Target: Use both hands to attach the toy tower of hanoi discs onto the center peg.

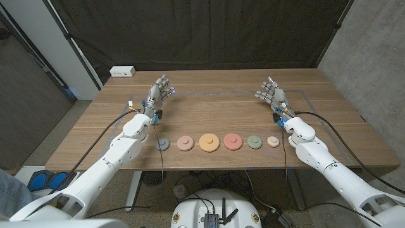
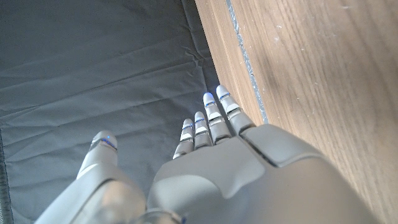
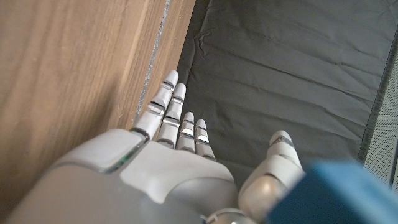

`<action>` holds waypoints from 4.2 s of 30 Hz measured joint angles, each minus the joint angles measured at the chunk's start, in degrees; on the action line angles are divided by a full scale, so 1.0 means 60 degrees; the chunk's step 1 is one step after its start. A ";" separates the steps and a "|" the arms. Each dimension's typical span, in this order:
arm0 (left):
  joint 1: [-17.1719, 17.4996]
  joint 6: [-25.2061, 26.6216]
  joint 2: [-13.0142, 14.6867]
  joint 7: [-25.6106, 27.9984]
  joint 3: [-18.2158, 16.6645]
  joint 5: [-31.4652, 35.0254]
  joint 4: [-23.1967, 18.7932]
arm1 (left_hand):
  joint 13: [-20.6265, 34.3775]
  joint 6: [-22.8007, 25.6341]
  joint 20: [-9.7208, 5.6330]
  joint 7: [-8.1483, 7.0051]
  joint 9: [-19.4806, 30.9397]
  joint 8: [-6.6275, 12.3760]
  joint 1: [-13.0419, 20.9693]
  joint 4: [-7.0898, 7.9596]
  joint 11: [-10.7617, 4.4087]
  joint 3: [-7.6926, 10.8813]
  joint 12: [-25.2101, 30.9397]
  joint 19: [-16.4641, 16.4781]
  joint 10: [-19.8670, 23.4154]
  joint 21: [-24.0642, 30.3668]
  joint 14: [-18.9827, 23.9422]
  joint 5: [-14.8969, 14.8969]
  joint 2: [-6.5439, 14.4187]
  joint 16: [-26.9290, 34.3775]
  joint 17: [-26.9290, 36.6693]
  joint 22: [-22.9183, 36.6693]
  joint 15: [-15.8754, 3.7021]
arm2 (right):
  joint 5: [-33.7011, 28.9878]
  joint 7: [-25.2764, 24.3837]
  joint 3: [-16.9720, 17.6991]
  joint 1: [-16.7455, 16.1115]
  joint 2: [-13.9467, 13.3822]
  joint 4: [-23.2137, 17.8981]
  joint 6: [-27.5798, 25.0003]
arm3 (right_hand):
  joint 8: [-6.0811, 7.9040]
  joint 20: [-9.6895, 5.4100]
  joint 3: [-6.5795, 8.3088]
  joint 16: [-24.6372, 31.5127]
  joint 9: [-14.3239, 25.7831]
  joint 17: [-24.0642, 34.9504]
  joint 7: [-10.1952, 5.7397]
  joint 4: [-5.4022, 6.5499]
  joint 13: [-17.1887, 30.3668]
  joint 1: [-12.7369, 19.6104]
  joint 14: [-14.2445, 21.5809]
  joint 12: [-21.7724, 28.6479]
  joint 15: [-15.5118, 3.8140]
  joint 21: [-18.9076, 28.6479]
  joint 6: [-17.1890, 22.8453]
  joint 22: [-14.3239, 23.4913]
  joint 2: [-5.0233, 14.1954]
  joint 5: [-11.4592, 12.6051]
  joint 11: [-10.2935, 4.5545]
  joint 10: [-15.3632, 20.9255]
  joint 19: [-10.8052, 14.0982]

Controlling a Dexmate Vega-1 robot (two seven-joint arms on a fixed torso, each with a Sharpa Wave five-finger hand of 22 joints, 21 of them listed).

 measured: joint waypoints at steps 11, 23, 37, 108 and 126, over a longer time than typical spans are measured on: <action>-0.0036 0.0050 0.0031 0.0001 0.0000 0.0004 0.0033 | -0.0001 0.0226 -0.0111 0.0070 -0.0001 0.0000 -0.0039 -0.0025 0.0111 0.0079 0.0000 0.0615 0.0203 0.0273 0.0875 0.0000 0.0039 0.0188 0.0084 0.0088 -0.0115 | -0.0109 -0.0200 -0.0011 0.0039 0.0097 0.0056 0.0051 | 0.0000 -0.0219 0.0000 0.0512 0.0045 0.0384 -0.0050 0.0000 0.0045 0.0105 0.1035 0.0035 -0.0217 0.0323 0.0226 0.0048 -0.0106 0.0000 0.0035 0.0171 0.0927; -0.0052 0.0105 0.0051 0.0000 0.0002 0.0003 0.0053 | -0.0002 0.0492 -0.0297 0.0148 -0.0002 0.0000 -0.0039 -0.0013 0.0134 0.0143 0.0093 0.1646 0.0611 0.0773 0.2234 0.0000 0.0038 0.0545 0.0171 0.0215 -0.0389 | -0.0290 -0.0515 -0.0066 0.0040 0.0157 0.0028 0.0047 | 0.0034 -0.0415 -0.0001 0.1039 0.0044 0.0884 -0.0085 0.0000 0.0118 0.0135 0.1915 0.0107 -0.0445 0.0707 0.0471 0.0088 -0.0137 0.0000 0.0105 0.0377 0.1814; 0.0018 0.0073 -0.0008 0.0093 -0.0012 0.0019 0.0045 | -0.0002 0.0645 -0.0715 0.0197 -0.0002 0.0000 -0.0088 -0.0014 0.0051 0.0224 0.0092 0.2891 0.0835 0.1531 0.3768 0.0000 0.0087 0.0970 0.0347 0.0498 -0.0664 | -0.0406 -0.0824 -0.0051 -0.0036 0.0268 0.0005 0.0218 | 0.0033 -0.0754 -0.0001 0.1978 0.0088 0.1747 -0.0085 0.0000 0.0169 0.0187 0.3352 0.0211 -0.1107 0.1343 0.0740 0.0344 -0.0087 0.0000 0.0105 0.0687 0.2822; 0.0520 0.0373 0.0034 0.1799 0.0045 0.1237 -0.0727 | 0.0395 0.1099 -0.2262 -0.0091 0.0087 -0.0046 0.3520 -0.0489 -0.0924 0.0884 -0.0137 0.5965 0.0817 0.4738 0.6741 0.0351 -0.0647 0.6290 0.5161 0.2750 -0.2010 | -0.1460 -0.2774 -0.0023 -0.0509 0.0467 -0.0704 -0.0056 | -0.0115 -0.2961 0.1674 1.0322 0.0060 0.8197 0.0086 -0.0383 0.0705 0.2722 0.6923 -0.0179 -0.2573 0.5909 0.2195 0.4569 -0.0768 0.0411 -0.0433 0.2564 0.7010; 0.0385 0.0667 0.0379 0.2046 0.0192 0.2069 -0.0861 | 0.0525 0.0711 -0.2185 -0.0111 0.0086 -0.0044 0.5372 -0.0526 -0.1041 0.1183 -0.0137 0.5748 0.0589 0.4877 0.6435 0.0667 -0.0850 0.6574 0.5161 0.2666 -0.1874 | -0.2436 -0.3711 -0.0164 -0.0654 0.0146 -0.1322 -0.0589 | -0.0137 -0.2959 0.2054 1.0752 0.0088 0.8198 -0.0297 -0.0421 0.0967 0.4142 0.6482 -0.0178 -0.2401 0.5835 0.1889 0.4477 -0.1757 0.0564 -0.0929 0.2244 0.6905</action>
